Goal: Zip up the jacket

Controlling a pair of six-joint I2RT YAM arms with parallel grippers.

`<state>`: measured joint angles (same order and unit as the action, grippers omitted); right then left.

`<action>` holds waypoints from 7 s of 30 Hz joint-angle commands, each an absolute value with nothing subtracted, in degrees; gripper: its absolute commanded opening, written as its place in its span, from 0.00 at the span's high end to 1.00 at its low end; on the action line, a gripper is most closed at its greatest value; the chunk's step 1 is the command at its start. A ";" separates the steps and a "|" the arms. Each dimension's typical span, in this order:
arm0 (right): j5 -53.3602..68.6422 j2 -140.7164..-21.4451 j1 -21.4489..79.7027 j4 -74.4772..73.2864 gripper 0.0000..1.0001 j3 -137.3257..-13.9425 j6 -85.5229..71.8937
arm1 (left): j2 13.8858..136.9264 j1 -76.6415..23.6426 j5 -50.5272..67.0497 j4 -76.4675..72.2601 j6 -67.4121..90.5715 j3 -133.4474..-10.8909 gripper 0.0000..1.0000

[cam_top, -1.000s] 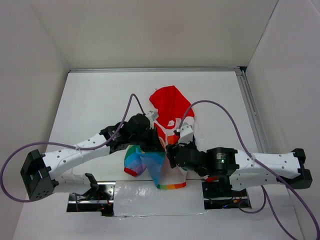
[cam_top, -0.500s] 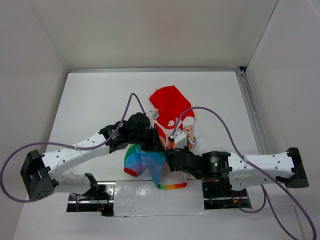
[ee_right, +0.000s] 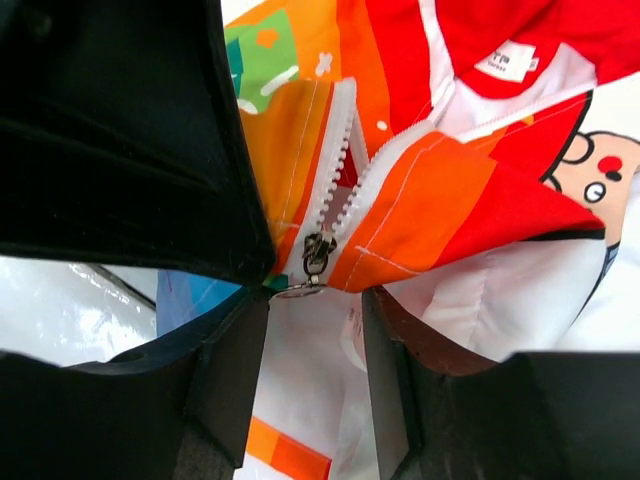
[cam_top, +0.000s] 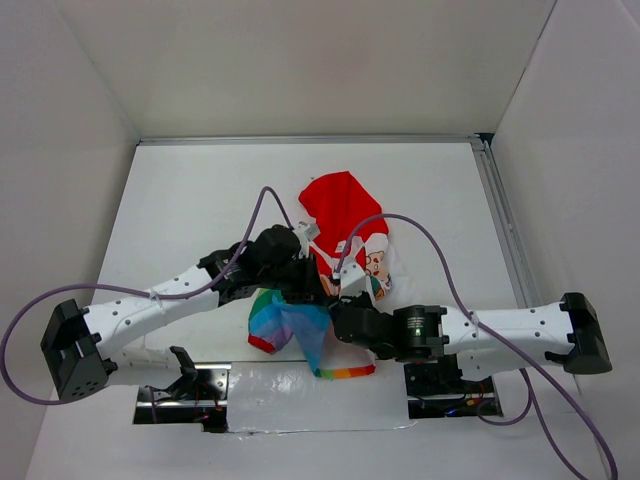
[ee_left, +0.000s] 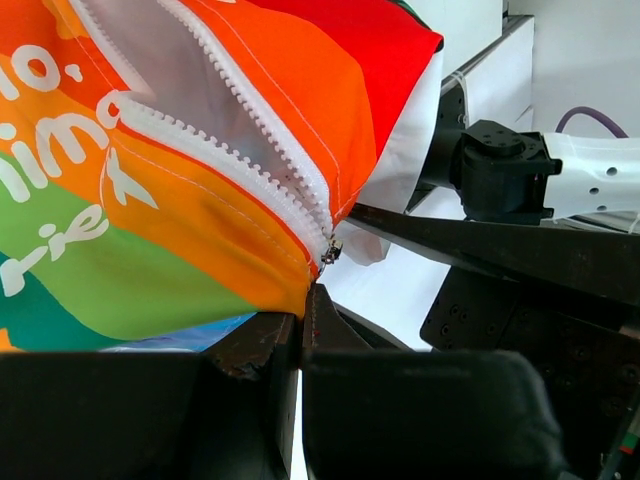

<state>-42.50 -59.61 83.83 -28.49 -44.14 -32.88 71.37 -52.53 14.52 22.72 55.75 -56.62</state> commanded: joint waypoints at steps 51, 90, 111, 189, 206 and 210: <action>27.58 -56.86 46.59 -35.33 1.00 -55.11 -38.58 | 68.82 -58.01 6.50 13.01 41.13 -50.10 1.00; -4.57 -57.49 49.65 -31.75 1.00 -54.24 -21.20 | 66.62 -61.35 14.85 9.76 24.35 -44.47 1.00; 3.77 -50.55 52.73 -27.68 0.85 -49.84 -23.91 | 68.64 -61.26 11.95 14.92 29.61 -49.21 1.00; 19.86 -57.40 53.97 -33.50 1.00 -45.97 -40.52 | 65.92 -61.08 5.71 16.87 34.80 -49.31 1.00; 22.50 -55.81 54.05 -22.41 0.75 -38.06 -47.81 | 65.48 -61.00 6.24 16.96 37.09 -49.84 1.00; 21.54 -54.58 54.23 -20.31 0.71 -36.74 -48.95 | 64.69 -61.08 6.94 16.35 37.62 -49.40 1.00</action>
